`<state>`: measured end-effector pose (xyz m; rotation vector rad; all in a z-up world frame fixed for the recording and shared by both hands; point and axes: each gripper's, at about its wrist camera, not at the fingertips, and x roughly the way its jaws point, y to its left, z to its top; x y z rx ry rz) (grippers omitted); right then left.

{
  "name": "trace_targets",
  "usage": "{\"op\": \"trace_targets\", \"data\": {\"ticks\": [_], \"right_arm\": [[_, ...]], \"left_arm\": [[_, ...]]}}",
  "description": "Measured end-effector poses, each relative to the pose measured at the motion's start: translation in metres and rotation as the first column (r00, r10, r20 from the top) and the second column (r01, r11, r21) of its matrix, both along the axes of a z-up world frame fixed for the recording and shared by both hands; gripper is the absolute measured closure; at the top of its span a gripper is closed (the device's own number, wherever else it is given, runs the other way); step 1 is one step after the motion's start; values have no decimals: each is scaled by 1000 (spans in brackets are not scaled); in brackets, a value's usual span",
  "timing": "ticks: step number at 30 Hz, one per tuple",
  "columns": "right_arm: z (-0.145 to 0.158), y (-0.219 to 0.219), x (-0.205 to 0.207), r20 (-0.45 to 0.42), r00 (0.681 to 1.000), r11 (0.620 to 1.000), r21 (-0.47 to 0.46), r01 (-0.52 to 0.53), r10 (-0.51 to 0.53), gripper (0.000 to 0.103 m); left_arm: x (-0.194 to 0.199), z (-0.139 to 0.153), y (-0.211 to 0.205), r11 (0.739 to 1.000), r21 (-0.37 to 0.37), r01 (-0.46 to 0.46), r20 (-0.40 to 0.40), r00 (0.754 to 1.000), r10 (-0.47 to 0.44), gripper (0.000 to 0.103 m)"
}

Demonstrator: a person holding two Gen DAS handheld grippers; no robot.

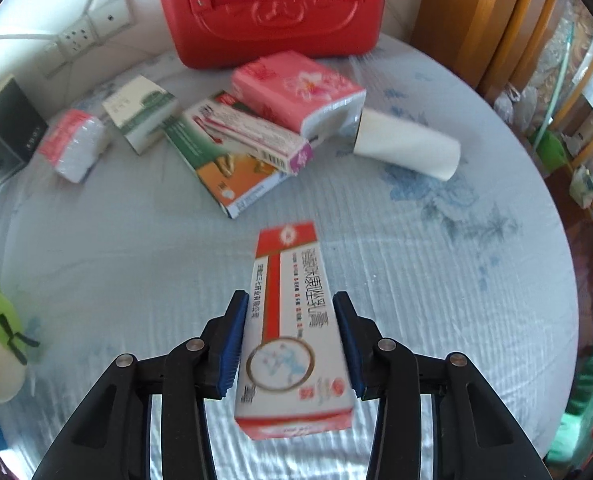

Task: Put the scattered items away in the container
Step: 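Carry the frog and the medicine box with both tools over the blue crate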

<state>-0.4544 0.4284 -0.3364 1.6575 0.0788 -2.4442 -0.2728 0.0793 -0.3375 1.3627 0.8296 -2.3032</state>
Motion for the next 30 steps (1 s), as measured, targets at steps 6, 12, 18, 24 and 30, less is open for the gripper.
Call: {"op": "trace_targets", "data": {"ticks": [6,12,18,24,30], "right_arm": [[26,10,7,-24,1000,1000,-19,-11,10,62],[58,20,28,-59,998,999,-40,-15,12,62],[93,26,48,-108,993,998,-47,-45,39,62],[129,31,65,-156,985,993,-80,-85,72,62],[158,32,85,-185,976,986,-100,-131,111,62]], "left_arm": [[10,21,11,1000,-15,19,-16,1000,-19,34],[19,49,25,998,-43,55,-35,998,-56,34],[28,81,35,997,-44,66,-70,995,-69,34],[35,113,49,993,-71,94,-80,992,-100,34],[46,145,63,987,-89,132,-100,985,-141,34]]}}
